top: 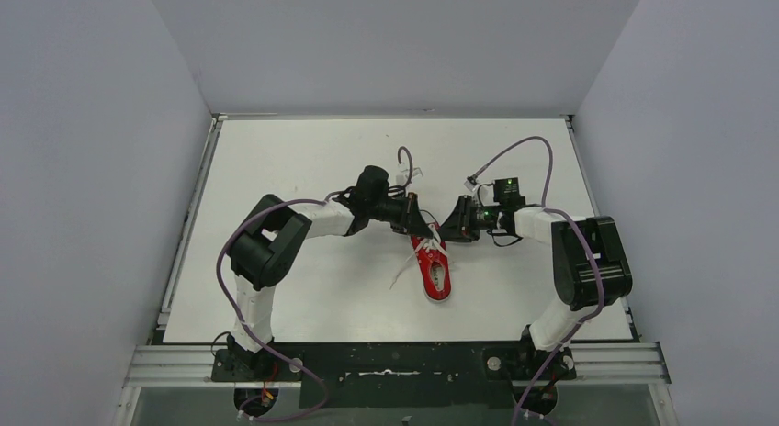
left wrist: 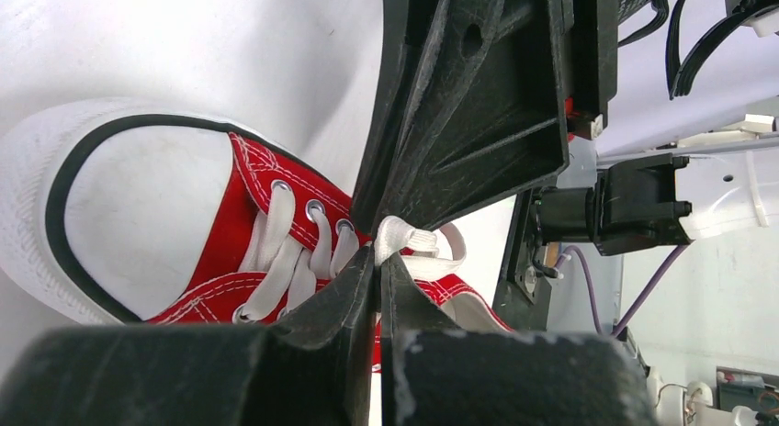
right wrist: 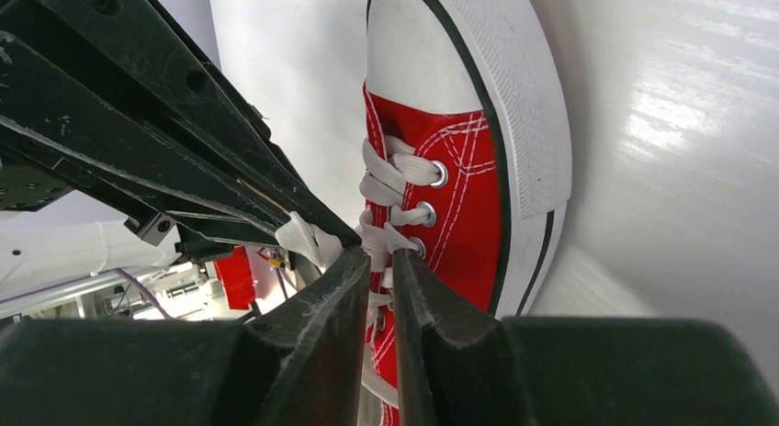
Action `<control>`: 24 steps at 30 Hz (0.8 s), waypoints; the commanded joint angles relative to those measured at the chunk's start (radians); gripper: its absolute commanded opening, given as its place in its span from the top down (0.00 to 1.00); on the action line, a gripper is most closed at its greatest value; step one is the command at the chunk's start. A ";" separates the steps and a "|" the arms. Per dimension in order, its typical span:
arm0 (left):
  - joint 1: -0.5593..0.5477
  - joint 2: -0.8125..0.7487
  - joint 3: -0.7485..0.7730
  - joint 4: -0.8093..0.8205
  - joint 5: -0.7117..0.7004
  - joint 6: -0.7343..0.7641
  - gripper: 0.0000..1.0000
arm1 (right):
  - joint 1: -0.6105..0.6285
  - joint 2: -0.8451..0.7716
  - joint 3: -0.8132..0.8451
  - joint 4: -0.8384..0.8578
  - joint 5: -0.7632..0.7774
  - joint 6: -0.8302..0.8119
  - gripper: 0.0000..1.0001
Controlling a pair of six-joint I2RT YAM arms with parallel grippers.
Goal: Tie the shoes
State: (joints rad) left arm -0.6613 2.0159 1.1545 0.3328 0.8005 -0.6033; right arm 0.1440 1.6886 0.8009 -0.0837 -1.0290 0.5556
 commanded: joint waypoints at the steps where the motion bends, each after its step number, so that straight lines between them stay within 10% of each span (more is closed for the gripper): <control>1: 0.008 0.002 0.040 0.045 0.013 0.022 1.00 | 0.015 -0.041 -0.012 0.075 -0.060 0.024 0.85; 24: 0.006 0.005 0.026 0.083 0.029 -0.006 1.00 | 0.013 -0.101 -0.088 0.160 -0.043 0.090 0.80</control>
State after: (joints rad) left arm -0.6556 2.0262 1.1545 0.3424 0.8158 -0.5999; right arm 0.1505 1.5822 0.7193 0.0292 -1.0561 0.6495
